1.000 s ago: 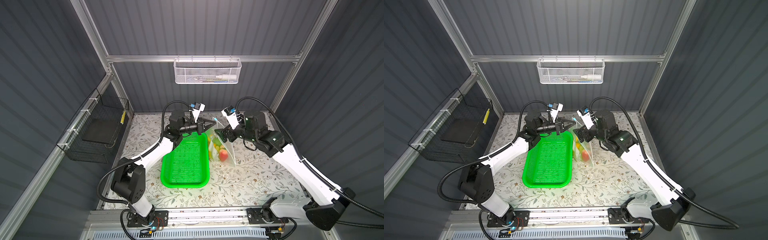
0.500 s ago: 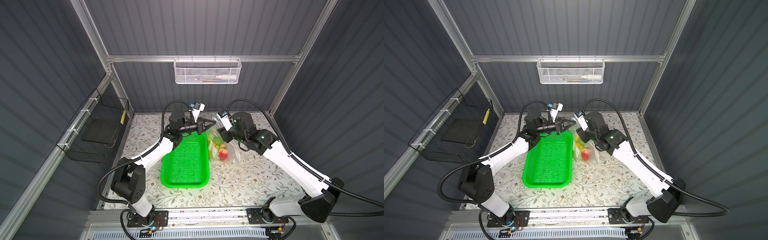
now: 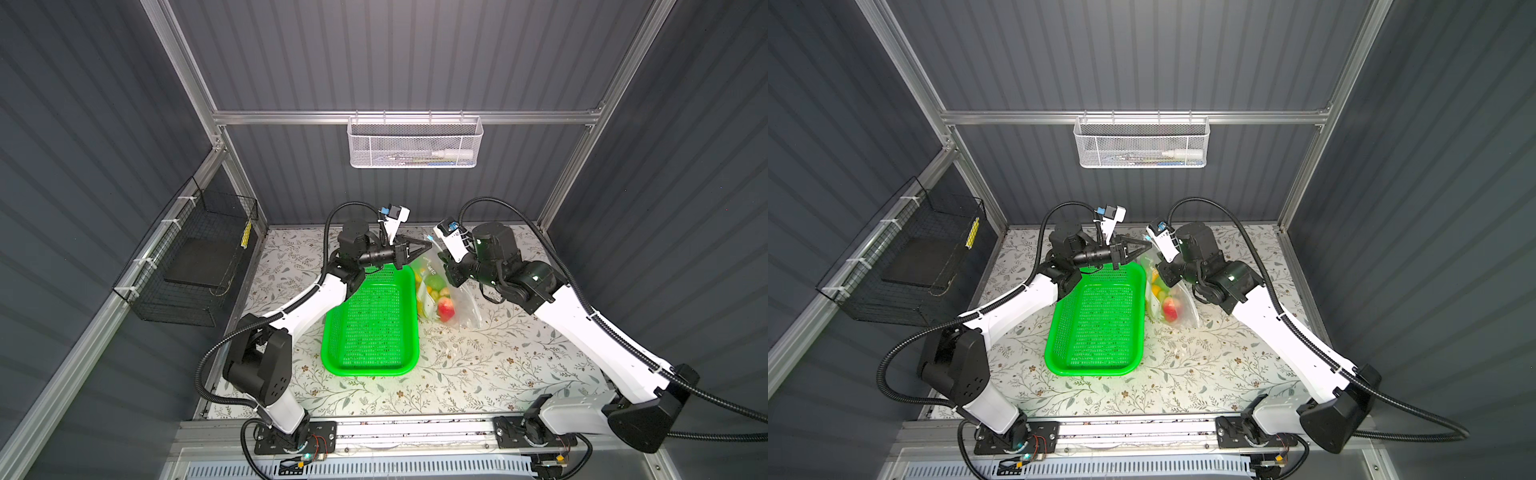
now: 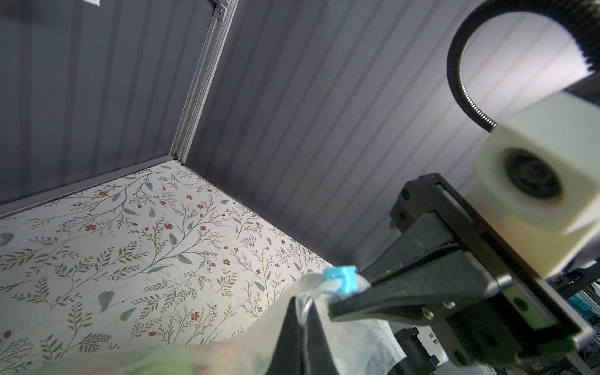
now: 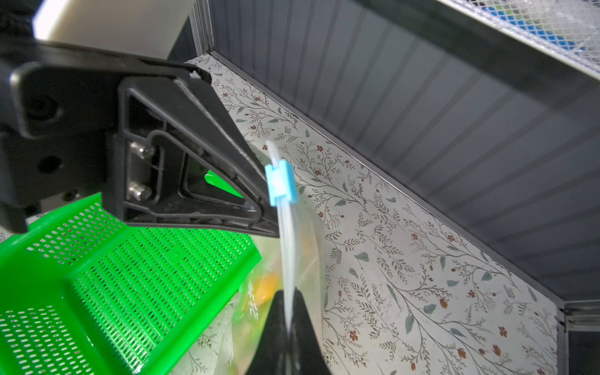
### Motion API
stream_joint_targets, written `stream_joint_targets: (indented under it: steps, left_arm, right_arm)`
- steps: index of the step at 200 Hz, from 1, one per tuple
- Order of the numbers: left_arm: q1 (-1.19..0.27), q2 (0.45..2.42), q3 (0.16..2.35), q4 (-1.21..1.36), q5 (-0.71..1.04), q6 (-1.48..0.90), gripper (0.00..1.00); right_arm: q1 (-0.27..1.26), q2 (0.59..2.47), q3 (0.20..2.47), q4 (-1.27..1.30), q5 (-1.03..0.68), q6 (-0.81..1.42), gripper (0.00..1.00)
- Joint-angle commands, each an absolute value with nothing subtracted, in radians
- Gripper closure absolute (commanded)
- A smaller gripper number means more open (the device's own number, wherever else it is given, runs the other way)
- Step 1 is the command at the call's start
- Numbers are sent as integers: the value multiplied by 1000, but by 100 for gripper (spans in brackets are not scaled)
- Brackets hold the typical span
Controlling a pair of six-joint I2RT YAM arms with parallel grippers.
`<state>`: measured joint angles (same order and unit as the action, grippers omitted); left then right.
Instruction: Place the food in the zip-top bag and seal the zipper
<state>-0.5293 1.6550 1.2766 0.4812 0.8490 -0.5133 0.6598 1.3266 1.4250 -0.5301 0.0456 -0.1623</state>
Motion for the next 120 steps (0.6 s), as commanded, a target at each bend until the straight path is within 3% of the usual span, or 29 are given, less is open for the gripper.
stream_joint_targets:
  steps: [1, 22, 51, 59, 93, 120]
  left_arm:
    - [-532, 1680, 1323, 531, 884, -517, 87]
    - [-531, 1694, 1344, 538, 902, -517, 70]
    - [-531, 1707, 1378, 555, 918, -529, 59]
    - [-531, 1707, 1383, 566, 925, -533, 61]
    - [-531, 1714, 1383, 627, 967, -570, 85]
    - [-531, 1740, 1375, 726, 1002, -647, 92]
  right_arm:
    - [658, 1294, 1404, -537, 6, -170, 100]
    - [653, 1287, 1394, -539, -2, -170, 100]
    - [643, 1278, 1382, -541, -14, -164, 100]
    - [640, 1275, 1377, -539, -17, -161, 100]
    - [617, 1254, 1360, -526, -45, -144, 100]
    - [603, 1245, 1354, -520, -74, -141, 100]
